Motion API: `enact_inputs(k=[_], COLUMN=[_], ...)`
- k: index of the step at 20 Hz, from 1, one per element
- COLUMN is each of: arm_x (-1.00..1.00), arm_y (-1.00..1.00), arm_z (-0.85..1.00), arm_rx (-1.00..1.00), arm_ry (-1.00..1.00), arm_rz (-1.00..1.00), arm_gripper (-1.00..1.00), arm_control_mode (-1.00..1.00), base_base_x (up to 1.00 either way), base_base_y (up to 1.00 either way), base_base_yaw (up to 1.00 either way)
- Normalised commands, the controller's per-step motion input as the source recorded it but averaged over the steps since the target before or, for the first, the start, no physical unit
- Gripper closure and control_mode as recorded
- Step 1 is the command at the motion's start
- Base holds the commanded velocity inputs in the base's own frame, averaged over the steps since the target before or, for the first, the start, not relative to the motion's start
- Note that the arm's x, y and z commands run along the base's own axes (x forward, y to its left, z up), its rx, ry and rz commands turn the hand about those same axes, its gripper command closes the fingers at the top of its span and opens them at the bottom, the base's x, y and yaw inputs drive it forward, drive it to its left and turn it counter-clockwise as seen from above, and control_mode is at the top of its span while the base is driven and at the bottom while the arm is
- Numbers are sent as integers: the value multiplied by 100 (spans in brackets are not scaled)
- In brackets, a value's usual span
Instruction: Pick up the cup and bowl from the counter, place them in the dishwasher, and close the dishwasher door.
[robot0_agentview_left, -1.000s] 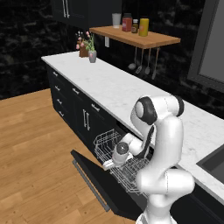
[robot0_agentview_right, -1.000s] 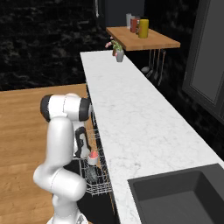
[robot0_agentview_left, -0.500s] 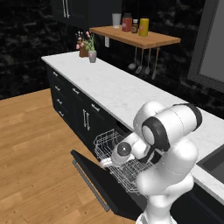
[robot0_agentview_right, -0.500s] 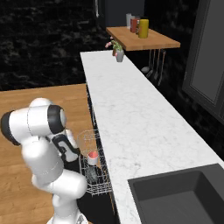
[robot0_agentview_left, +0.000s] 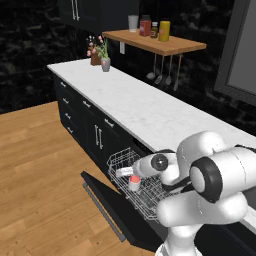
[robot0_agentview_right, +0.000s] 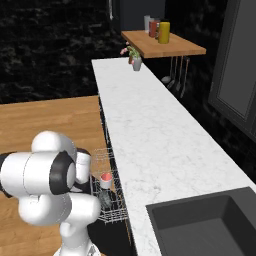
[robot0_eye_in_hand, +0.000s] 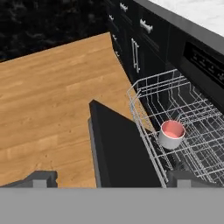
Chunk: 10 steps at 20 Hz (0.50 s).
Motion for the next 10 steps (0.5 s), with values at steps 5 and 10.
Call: enact_inputs(k=[5,10], arm_x=[-3,-4], arm_y=[49,44], arm_z=[100,100], arm_rx=[7,-3], arm_ry=[17,39], arm_rz=[-8,-7], arm_gripper=[-100,-100], arm_control_mode=[-100,-100], base_base_x=[0,0], base_base_y=[0,0], base_base_yaw=[0,0])
